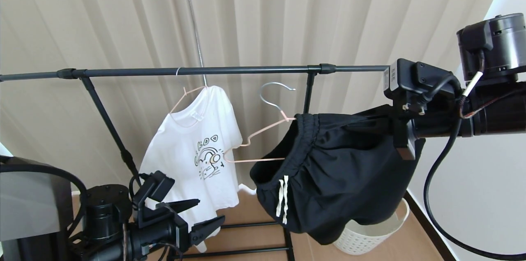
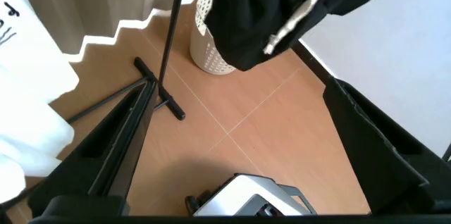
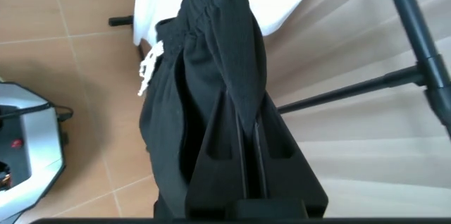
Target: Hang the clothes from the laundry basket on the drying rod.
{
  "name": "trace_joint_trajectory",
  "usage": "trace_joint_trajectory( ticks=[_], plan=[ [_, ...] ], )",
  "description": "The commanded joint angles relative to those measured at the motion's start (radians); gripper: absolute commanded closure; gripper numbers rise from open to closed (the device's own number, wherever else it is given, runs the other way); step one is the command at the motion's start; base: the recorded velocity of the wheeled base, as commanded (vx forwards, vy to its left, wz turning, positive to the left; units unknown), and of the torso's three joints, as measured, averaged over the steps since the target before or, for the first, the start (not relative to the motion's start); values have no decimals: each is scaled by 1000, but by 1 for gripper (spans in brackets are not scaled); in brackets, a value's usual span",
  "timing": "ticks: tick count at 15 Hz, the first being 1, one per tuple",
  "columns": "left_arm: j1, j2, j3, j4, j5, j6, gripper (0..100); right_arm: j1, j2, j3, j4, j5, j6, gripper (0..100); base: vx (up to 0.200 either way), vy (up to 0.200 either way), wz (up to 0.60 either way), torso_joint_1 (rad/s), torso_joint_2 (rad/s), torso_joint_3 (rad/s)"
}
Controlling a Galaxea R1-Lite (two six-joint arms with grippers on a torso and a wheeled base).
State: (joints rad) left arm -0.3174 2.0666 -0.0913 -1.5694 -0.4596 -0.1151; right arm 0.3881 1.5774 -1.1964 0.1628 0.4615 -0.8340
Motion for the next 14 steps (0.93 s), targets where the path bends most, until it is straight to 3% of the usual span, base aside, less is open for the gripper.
trace_joint_trajectory(
  ticks=[1, 4, 14],
  plan=[
    [-42, 61, -50, -1, 33, -38, 0, 2, -57, 75, -57, 0, 0, 100, 0, 0, 0, 0, 0, 0],
    [-60, 70, -108, -1, 42, -115, 0, 11, -74, 98, -71, 0, 9, 100, 0, 0, 0, 0, 0, 0],
    [-146, 176, -300, -1, 170, -158, 0, 84, -100, 120, -74, -21, 70, 100, 0, 0, 0, 0, 0, 0]
  ],
)
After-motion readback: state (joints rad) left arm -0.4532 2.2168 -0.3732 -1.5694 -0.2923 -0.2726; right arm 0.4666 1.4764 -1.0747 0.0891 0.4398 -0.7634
